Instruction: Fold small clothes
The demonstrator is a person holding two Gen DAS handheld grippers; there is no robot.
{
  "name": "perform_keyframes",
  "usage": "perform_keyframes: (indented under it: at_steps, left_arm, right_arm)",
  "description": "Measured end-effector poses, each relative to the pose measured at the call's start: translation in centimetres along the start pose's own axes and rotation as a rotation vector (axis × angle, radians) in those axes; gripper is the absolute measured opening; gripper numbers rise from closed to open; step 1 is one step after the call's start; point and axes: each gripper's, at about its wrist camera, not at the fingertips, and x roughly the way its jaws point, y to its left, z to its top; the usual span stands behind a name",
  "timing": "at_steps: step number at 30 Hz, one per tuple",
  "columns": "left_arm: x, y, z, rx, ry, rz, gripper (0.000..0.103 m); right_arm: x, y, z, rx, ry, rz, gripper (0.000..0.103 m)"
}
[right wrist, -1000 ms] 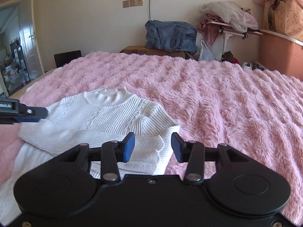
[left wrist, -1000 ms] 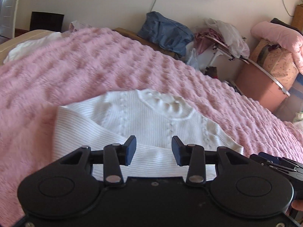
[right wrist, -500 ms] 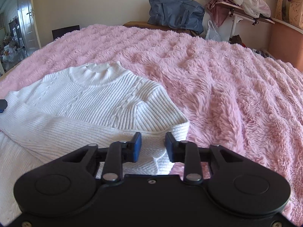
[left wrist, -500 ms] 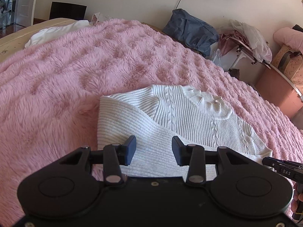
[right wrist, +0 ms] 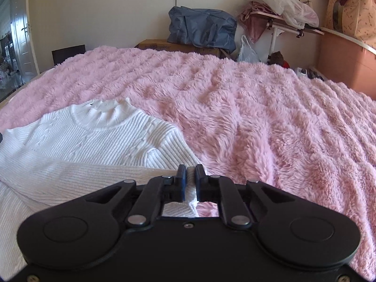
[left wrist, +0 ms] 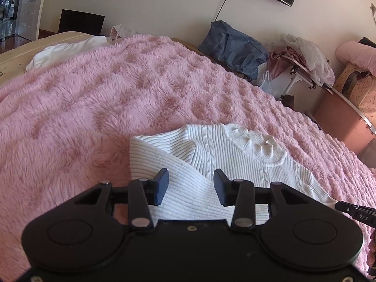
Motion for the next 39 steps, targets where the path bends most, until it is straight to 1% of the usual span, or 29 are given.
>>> perform_keyframes:
  at_steps: [3, 5, 7, 8, 9, 10, 12, 14, 16, 19, 21, 23, 26, 28, 32, 34, 36, 38, 39]
  left_arm:
    - [1.7, 0.3, -0.5, 0.025, 0.015, 0.037, 0.043]
    - [2.9, 0.7, -1.0, 0.037, 0.04, 0.045, 0.043]
    - [3.3, 0.9, -1.4, 0.036, 0.046, 0.043, 0.043]
    - [3.1, 0.9, -1.3, 0.029, 0.041, 0.037, 0.043]
    - [2.5, 0.9, -1.2, 0.018, 0.027, 0.025, 0.043]
    - [1.8, 1.0, -1.1, 0.006, 0.011, 0.007, 0.043]
    - [0.0, 0.8, -0.9, -0.003, -0.02, -0.025, 0.043]
    - [-1.5, 0.3, -1.2, 0.022, -0.037, -0.041, 0.044]
    - [-2.5, -0.1, -1.7, 0.043, -0.039, -0.051, 0.044]
    - [-3.2, -0.2, -3.1, 0.065, -0.016, -0.051, 0.045]
    - [-2.8, 0.1, -3.8, 0.073, 0.014, -0.041, 0.045]
    - [-1.9, 0.8, -4.3, 0.068, 0.037, -0.027, 0.045]
    - [-0.7, 1.7, -4.9, 0.049, 0.063, -0.037, 0.048]
    - [0.0, 2.1, -5.3, 0.045, 0.072, -0.042, 0.048]
    - [-0.3, 2.0, -5.2, 0.041, 0.062, -0.043, 0.048]
    - [-1.3, 1.6, -4.5, 0.034, 0.026, -0.055, 0.048]
    - [-1.8, 1.3, -3.7, 0.042, 0.005, -0.082, 0.048]
    - [-1.6, 0.9, -3.3, 0.049, 0.009, -0.107, 0.049]
    - [-1.4, 0.7, -3.4, 0.057, 0.018, -0.108, 0.049]
  right_arm:
    - [1.0, 0.6, -1.0, -0.031, 0.021, -0.025, 0.008]
    - [1.3, 0.8, -1.6, -0.038, 0.015, -0.032, 0.009]
    - [1.4, 0.9, -1.9, -0.048, 0.02, -0.044, 0.01]
    - [1.2, 0.9, -1.9, -0.046, 0.017, -0.051, 0.017]
    - [0.7, 0.9, -1.9, -0.034, 0.005, -0.061, 0.023]
    - [-0.1, 0.9, -1.8, -0.022, -0.017, -0.061, 0.029]
    - [-2.0, 1.2, -1.6, -0.016, -0.066, -0.029, 0.03]
    - [-3.5, 2.1, -1.6, -0.029, -0.095, 0.032, 0.033]
    - [-4.4, 3.5, -1.6, -0.063, -0.107, 0.07, 0.034]
    - [-4.2, 5.2, -2.0, -0.101, -0.1, 0.093, 0.04]
    - [-3.4, 5.7, -2.6, -0.115, -0.079, 0.073, 0.04]
    - [-2.4, 5.6, -3.3, -0.097, -0.045, 0.058, 0.04]
    - [-1.3, 4.8, -4.4, -0.07, -0.009, 0.031, 0.04]
    - [-0.9, 4.2, -5.0, -0.048, -0.003, 0.034, 0.039]
    - [-0.8, 3.8, -5.3, -0.034, -0.004, 0.042, 0.039]
    - [-1.1, 4.1, -5.0, -0.035, -0.004, 0.029, 0.039]
    - [-1.9, 4.5, -4.4, -0.038, -0.04, 0.038, 0.041]
    - [-2.3, 4.6, -4.0, -0.031, -0.077, 0.055, 0.043]
    - [-2.3, 4.7, -4.0, -0.029, -0.078, 0.068, 0.043]
